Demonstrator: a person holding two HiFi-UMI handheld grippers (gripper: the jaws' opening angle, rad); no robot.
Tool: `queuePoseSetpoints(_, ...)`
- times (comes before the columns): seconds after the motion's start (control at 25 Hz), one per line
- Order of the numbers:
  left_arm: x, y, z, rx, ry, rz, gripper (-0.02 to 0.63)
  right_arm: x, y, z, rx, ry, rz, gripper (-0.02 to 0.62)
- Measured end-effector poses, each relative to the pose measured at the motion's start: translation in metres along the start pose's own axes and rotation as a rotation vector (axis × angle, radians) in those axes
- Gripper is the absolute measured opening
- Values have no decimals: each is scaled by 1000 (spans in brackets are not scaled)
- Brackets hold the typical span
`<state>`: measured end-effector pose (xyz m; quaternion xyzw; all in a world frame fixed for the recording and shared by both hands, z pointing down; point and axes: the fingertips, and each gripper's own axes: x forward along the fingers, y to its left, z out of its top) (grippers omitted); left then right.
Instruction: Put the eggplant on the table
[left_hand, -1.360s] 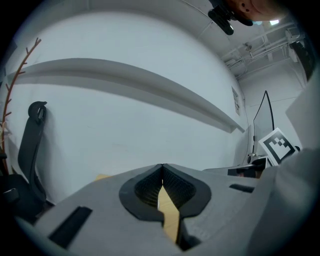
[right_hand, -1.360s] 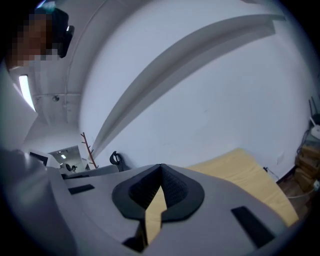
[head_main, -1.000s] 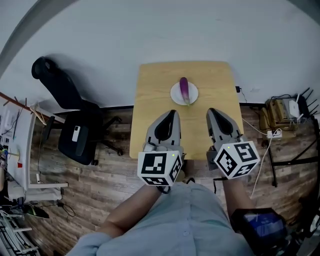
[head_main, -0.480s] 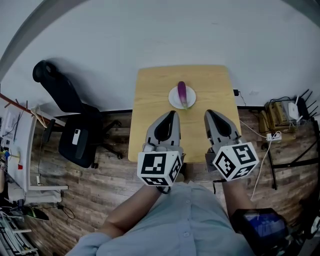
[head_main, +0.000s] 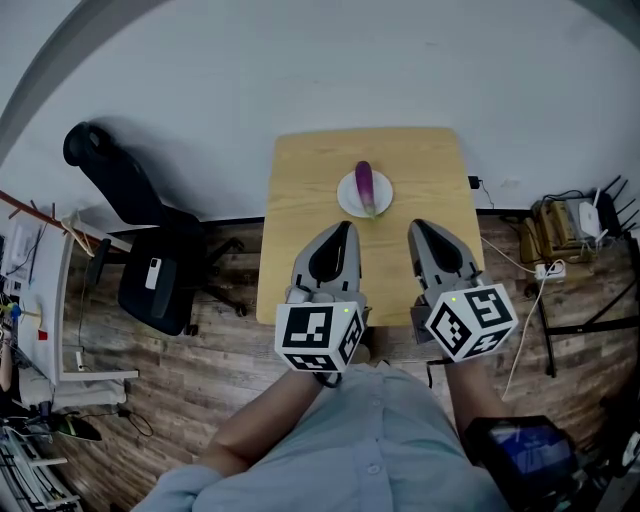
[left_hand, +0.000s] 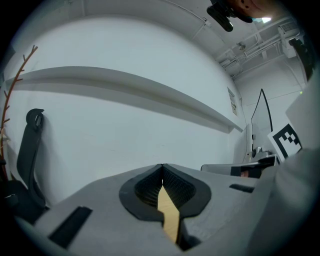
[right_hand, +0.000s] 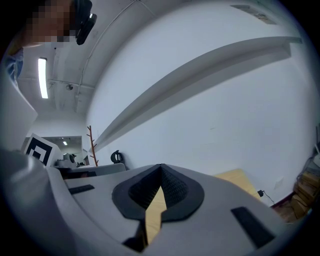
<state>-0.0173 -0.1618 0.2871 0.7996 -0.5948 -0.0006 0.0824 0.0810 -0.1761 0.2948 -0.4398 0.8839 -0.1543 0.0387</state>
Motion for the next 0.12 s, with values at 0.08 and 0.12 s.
queuePoseSetpoints(0.08,2,1,-1,0,3,1,6,2,-2,-2,4,4,-5,0)
queuePoseSetpoints(0.12,4,2,-2,0,5,1,6,3,-4,-3,7,6,-8,0)
